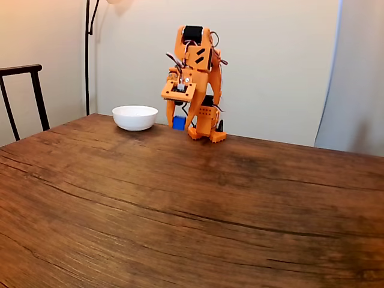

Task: Grasp the cube and drop it in the bowl

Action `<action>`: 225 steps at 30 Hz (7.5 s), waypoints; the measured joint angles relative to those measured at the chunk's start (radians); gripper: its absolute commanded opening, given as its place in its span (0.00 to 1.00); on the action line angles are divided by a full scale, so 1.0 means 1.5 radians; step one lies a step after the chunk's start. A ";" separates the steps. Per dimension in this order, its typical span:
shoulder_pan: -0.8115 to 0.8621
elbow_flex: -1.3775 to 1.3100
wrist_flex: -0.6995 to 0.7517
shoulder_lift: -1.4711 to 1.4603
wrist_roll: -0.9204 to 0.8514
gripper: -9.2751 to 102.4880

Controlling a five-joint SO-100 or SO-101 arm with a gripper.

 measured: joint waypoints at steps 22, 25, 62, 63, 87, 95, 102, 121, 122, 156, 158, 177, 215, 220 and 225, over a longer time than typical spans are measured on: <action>0.361 0.148 0.016 0.249 0.229 0.08; 0.410 0.216 0.016 0.308 0.256 0.08; 0.853 0.650 -0.156 0.618 0.385 0.08; 0.851 0.650 -0.171 0.603 0.385 0.08; 1.012 0.650 -0.385 0.344 0.437 0.34; 1.010 0.650 -0.357 0.347 0.461 0.38; 0.997 0.650 -0.265 0.448 0.464 0.38; 0.690 0.713 -0.014 0.804 0.306 0.38; 0.674 0.721 -0.005 0.826 0.294 0.38; -0.006 1.108 -0.274 1.239 0.024 0.08; -0.016 1.141 -0.320 1.236 0.024 0.08; -0.022 1.302 -0.379 1.238 0.022 0.08; 0.016 1.414 -0.379 1.317 0.056 0.08; 0.017 1.414 -0.378 1.317 0.056 0.08; 0.017 1.414 -0.373 1.313 0.061 0.08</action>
